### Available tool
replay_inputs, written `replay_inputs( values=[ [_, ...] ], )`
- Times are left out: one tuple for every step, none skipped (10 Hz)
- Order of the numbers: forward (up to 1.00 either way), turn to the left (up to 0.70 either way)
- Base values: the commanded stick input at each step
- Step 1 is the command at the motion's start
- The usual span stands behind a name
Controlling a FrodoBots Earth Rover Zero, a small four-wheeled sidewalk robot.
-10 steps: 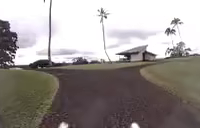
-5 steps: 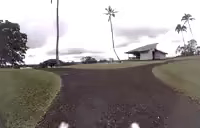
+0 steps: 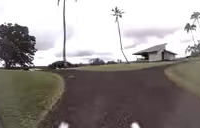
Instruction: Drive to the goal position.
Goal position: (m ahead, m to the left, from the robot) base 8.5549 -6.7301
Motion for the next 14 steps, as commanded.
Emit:
replay_inputs(
  values=[
    [0.70,-0.27],
    [0.70,-0.27],
    [0.70,-0.27],
    [0.70,-0.27],
    [0.70,-0.27],
    [0.70,-0.27],
    [0.70,-0.27],
    [0.70,-0.27],
    [0.70,-0.24],
    [0.70,-0.12],
    [0.70,-0.01],
    [0.70,0.00],
    [0.70,0.00],
    [0.70,0.00]
  ],
)
